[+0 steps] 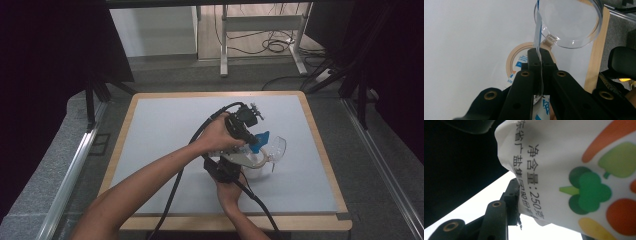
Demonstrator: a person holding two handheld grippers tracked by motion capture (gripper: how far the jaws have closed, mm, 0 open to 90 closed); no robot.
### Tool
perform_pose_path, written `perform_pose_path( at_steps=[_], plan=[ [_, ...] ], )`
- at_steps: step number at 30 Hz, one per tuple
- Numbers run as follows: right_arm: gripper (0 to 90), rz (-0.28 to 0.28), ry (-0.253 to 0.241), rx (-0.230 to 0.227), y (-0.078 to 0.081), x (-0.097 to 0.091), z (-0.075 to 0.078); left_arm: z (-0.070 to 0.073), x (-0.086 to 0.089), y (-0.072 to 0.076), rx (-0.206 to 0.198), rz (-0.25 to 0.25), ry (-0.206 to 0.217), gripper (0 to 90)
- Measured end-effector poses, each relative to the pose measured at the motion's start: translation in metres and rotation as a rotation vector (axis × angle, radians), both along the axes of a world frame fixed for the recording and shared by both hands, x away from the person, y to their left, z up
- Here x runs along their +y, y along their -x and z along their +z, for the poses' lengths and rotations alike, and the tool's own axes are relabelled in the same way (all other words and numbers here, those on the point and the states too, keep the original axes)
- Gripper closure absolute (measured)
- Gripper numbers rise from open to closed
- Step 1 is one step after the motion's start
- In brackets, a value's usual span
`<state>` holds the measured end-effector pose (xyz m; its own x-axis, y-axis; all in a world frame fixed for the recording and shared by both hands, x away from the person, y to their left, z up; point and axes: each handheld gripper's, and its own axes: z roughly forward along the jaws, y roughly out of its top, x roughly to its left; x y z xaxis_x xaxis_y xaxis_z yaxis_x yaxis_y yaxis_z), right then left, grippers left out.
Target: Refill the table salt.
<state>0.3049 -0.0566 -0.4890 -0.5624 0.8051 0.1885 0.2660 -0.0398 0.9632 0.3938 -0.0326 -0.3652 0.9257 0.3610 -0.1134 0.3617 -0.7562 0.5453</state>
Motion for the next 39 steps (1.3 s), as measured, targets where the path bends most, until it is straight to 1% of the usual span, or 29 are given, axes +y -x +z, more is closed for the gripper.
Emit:
perform_pose_path(
  at_steps=[20, 33, 39],
  plan=[
    [57.5, 0.003, 0.000, -0.002, -0.0004, -0.0009, 0.0011, 0.0008, -0.0013, -0.0006, 0.000, -0.001, -0.002, 90.0],
    [57.7, 0.001, 0.002, -0.013, -0.0008, 0.0001, 0.0013, 0.0017, -0.0005, -0.0002, -0.001, -0.001, -0.001, 90.0],
    [57.8, 0.001, -0.004, -0.006, -0.0005, -0.0002, 0.0018, 0.0014, -0.0010, -0.0003, 0.001, -0.002, 0.001, 90.0]
  ],
)
